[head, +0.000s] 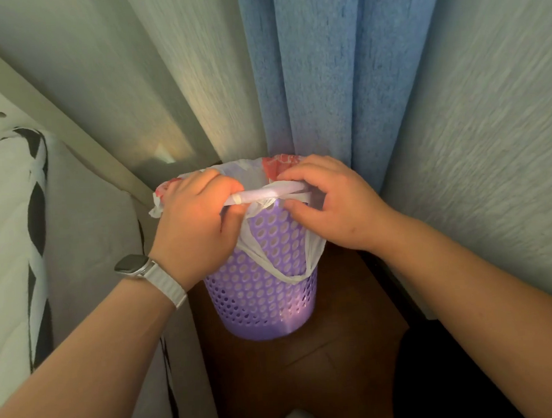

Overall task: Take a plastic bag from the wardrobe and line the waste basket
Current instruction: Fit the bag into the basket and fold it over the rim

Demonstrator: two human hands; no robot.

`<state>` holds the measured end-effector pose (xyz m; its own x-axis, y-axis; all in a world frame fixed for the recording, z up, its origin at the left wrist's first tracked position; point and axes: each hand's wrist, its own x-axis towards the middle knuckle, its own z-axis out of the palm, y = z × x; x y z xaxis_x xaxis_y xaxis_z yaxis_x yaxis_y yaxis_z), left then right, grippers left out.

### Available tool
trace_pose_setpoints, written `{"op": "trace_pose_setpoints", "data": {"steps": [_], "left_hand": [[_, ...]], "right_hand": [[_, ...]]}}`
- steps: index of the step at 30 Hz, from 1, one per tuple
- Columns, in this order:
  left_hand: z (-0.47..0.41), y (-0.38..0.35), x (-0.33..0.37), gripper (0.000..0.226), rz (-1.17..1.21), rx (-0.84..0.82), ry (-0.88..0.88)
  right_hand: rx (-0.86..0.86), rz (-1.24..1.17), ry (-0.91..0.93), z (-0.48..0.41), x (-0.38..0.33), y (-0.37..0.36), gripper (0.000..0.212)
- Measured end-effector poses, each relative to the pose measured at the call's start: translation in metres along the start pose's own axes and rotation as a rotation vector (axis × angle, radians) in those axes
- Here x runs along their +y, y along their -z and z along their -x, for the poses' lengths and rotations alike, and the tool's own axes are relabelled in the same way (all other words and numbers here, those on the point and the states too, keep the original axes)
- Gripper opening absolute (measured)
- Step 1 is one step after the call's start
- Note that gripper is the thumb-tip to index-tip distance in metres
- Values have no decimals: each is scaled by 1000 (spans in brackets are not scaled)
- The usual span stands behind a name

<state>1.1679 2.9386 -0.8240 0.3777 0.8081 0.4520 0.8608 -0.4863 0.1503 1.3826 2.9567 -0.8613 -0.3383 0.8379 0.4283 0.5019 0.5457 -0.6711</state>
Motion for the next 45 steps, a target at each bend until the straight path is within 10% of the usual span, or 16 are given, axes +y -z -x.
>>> {"op": "trace_pose_setpoints", "data": {"steps": [10, 17, 45], "left_hand": [[5, -7, -1, 17, -10, 22, -21], [5, -8, -9, 17, 32, -245, -112], [111, -83, -9, 28, -163, -723, 14]], "right_hand": [[136, 39, 31, 6, 12, -7, 16], [150, 165, 110, 11, 26, -16, 22], [-636, 450, 206, 62, 44, -71, 14]]}}
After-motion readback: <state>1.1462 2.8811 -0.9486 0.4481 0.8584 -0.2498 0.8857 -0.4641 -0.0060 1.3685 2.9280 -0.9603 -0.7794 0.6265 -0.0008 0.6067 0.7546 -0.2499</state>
